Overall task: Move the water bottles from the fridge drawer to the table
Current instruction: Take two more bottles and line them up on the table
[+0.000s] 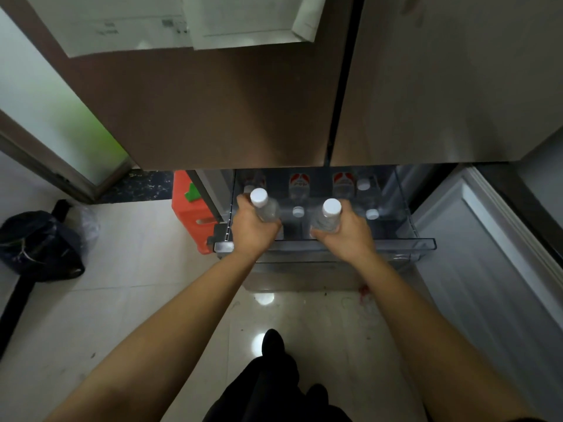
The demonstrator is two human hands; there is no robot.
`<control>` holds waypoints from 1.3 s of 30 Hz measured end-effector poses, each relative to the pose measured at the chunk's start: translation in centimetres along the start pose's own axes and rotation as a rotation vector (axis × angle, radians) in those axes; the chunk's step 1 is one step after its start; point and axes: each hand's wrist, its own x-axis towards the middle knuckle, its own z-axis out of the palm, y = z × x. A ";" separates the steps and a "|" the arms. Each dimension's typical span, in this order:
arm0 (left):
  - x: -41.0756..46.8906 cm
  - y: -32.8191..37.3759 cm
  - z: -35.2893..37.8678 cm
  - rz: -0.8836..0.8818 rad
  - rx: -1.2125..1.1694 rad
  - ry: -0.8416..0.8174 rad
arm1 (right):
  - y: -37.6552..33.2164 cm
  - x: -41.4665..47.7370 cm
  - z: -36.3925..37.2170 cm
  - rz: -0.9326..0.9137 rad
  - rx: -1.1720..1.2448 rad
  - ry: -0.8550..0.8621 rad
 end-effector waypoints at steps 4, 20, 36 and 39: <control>-1.8 0.6 -2.5 0.083 -0.093 0.080 | -0.4 -2.4 -0.8 -0.175 0.086 0.116; -14.2 -7.6 -23.4 0.118 -0.320 0.656 | -12.6 -13.4 9.2 -0.818 0.220 -0.014; -38.4 -36.6 -57.8 0.011 -0.181 0.835 | -36.8 -45.9 39.9 -1.166 0.193 -0.488; -43.4 -42.0 -62.9 -0.092 -0.125 0.966 | -40.2 -52.9 46.1 -1.231 0.196 -0.591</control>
